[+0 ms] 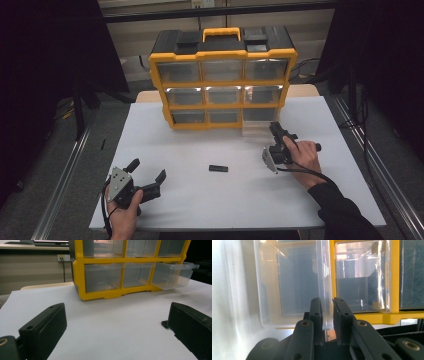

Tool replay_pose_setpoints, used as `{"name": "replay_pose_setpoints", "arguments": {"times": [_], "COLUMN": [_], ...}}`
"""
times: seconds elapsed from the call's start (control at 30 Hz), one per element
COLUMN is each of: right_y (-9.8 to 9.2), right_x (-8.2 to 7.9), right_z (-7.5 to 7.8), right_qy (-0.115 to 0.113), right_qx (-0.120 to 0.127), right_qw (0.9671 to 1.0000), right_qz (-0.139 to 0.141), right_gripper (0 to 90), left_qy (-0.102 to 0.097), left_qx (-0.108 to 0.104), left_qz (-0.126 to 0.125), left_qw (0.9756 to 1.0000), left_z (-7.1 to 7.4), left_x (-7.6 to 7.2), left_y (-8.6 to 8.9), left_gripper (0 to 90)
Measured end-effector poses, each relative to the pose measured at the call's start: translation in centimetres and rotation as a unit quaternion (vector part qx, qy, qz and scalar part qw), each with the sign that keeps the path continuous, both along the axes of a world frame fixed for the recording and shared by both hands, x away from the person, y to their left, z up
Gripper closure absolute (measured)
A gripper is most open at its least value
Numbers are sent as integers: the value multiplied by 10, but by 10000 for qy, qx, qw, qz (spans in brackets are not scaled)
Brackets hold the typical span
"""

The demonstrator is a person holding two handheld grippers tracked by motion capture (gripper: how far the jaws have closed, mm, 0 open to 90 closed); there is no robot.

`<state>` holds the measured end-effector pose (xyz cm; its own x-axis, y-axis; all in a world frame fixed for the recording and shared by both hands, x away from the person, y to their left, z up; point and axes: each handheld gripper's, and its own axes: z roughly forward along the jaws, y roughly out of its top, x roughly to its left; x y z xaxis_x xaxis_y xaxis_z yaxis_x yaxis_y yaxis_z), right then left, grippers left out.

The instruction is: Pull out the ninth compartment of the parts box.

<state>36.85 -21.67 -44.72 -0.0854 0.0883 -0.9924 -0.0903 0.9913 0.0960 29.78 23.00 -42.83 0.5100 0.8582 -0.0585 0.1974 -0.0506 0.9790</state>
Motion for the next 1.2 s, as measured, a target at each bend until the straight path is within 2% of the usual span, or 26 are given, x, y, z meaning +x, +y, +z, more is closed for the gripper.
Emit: {"name": "replay_pose_setpoints", "arguments": {"times": [0.27,0.57,0.67,0.77,1.2], "right_y": [0,0,0,-1,-2], "right_x": [-1,-4,-5,-7,-15], "right_z": [1,-1,0,-1,0], "right_qy": [-16,14,-7,10,-7], "right_qx": [-52,5,-92,-22,-25], "right_qw": [10000,10000,9999,10000,9999], "right_qz": [30,26,78,46,116], "right_gripper": [797,799,799,799,800], "left_qy": [2,-4,1,-1,4], "left_qx": [-12,-12,4,-8,-6], "left_qz": [4,5,8,6,10], "left_qw": [10000,10000,10000,10000,10000], "left_z": [0,0,0,0,0], "left_x": [0,0,0,0,0], "left_y": [0,0,0,0,0], "left_gripper": [24,24,24,24,24]}}
